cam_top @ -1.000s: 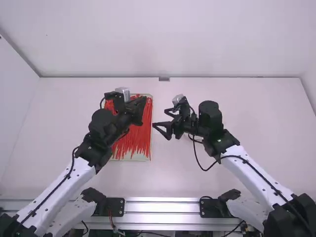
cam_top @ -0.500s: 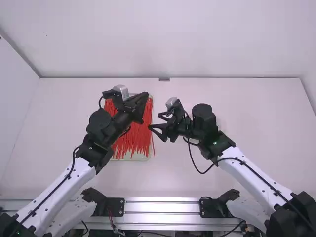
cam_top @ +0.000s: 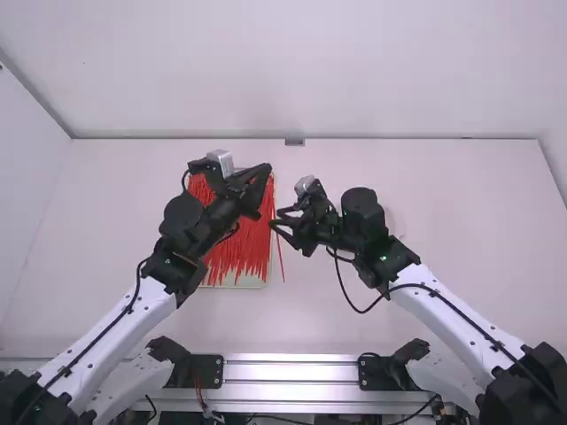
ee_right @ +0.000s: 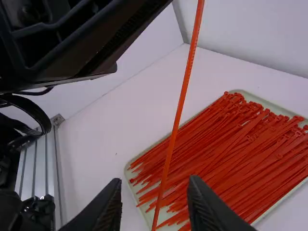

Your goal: Fasten the cable tie

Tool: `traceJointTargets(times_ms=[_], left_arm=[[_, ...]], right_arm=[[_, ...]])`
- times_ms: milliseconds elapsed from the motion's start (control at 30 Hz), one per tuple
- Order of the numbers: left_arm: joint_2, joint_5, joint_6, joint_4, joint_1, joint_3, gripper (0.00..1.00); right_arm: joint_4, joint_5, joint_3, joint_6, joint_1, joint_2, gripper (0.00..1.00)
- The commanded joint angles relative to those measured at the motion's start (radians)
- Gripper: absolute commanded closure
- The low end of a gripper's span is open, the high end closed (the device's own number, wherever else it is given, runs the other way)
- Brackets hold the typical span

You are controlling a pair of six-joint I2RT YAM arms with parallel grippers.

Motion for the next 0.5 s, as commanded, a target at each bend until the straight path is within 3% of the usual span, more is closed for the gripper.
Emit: traceJointTargets(times_ms=[0, 367, 400, 467], left_arm=[[-0.002, 0.012, -0.011, 0.007, -0.008, -0.005, 0.98], [-0.002, 0.012, -0.055, 0.014, -0.008, -0.005, 0.98], [-0.002, 0.011, -0.054, 0.016, -0.008, -0.005, 0.98], [-0.002, 0.012, -0.051, 0.019, -0.008, -0.005, 0.98]], right_arm=[[0.0, 0.005, 0.032, 0.002, -0.001, 0.008, 0.69], [0.004, 0.019, 0.031, 0.002, -0.001, 0.008, 0.74], [0.005, 0.019, 0.032, 0.002, -0.001, 0.008, 0.78], [0.004, 0.019, 0.032, 0.002, 0.0, 0.008, 1.0]])
